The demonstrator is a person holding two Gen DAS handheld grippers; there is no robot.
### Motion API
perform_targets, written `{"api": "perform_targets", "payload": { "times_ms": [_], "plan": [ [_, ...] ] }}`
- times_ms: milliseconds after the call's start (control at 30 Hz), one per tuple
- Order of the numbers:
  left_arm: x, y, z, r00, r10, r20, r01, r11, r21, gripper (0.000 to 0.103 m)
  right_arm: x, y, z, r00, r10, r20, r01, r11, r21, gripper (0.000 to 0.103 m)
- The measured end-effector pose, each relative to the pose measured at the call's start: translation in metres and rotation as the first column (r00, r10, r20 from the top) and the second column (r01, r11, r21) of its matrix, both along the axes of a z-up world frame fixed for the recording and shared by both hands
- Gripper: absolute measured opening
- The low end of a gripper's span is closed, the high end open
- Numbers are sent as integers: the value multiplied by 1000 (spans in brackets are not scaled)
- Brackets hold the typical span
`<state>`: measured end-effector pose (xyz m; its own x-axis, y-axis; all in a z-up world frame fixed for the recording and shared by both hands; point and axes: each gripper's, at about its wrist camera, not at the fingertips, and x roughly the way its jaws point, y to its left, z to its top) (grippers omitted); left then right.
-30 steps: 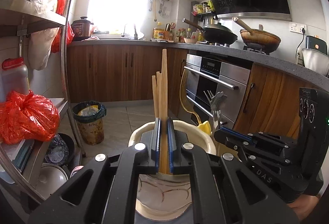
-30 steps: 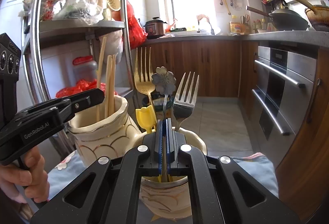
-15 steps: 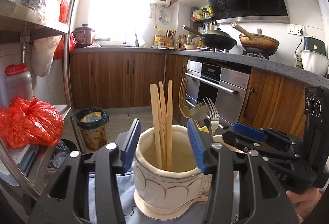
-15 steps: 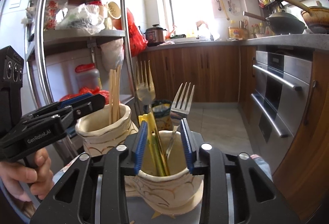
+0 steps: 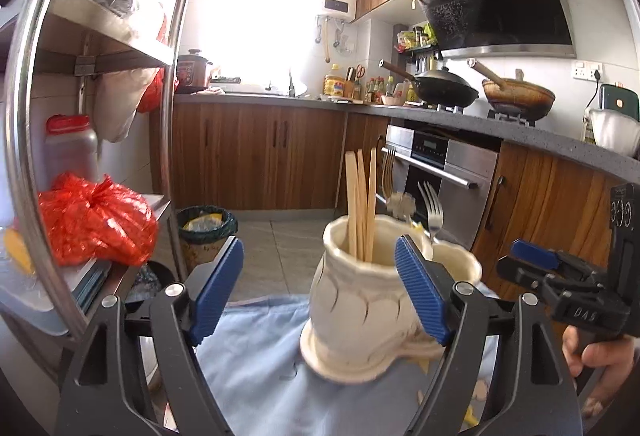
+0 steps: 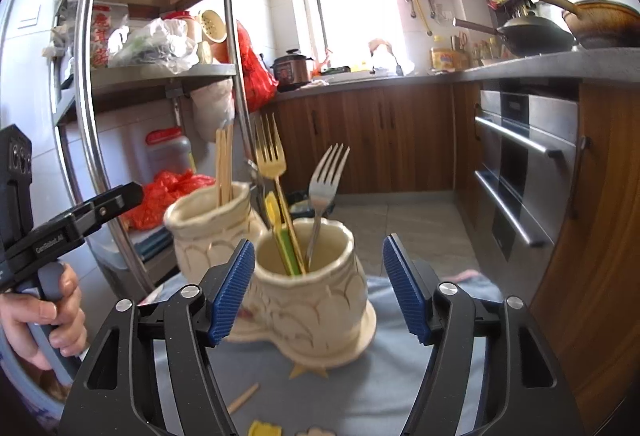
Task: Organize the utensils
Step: 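Open both tools and move them back over the last chopstick and yellow utensil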
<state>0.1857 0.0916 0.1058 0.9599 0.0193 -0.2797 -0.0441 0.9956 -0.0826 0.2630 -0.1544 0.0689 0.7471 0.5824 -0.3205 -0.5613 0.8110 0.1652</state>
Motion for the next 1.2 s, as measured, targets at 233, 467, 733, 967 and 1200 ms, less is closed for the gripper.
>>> {"api": "perform_targets", "payload": {
  "times_ms": [233,467,733,967,1200],
  "plan": [
    [-21,-10,-21,997,-24,-75,25,999,19,78,-12,-12,-8,997,1,-72,0,1000,15,75],
    [-30,-21,-37,987,-49,-154,54,998,29,78,-22,-20,-18,991,-1,-132,2,1000,3,79],
    [-38,-35,-63,956,-83,-282,94,995,25,78,-34,-32,-31,982,-9,-190,3,999,-32,79],
    [-40,-59,-82,921,-129,-369,159,986,52,78,-45,-31,-42,973,4,-231,-25,996,-88,79],
    [-46,-76,-90,906,-146,-397,189,979,71,78,-56,-32,-52,965,11,-261,-43,992,-117,79]
  ]
}}
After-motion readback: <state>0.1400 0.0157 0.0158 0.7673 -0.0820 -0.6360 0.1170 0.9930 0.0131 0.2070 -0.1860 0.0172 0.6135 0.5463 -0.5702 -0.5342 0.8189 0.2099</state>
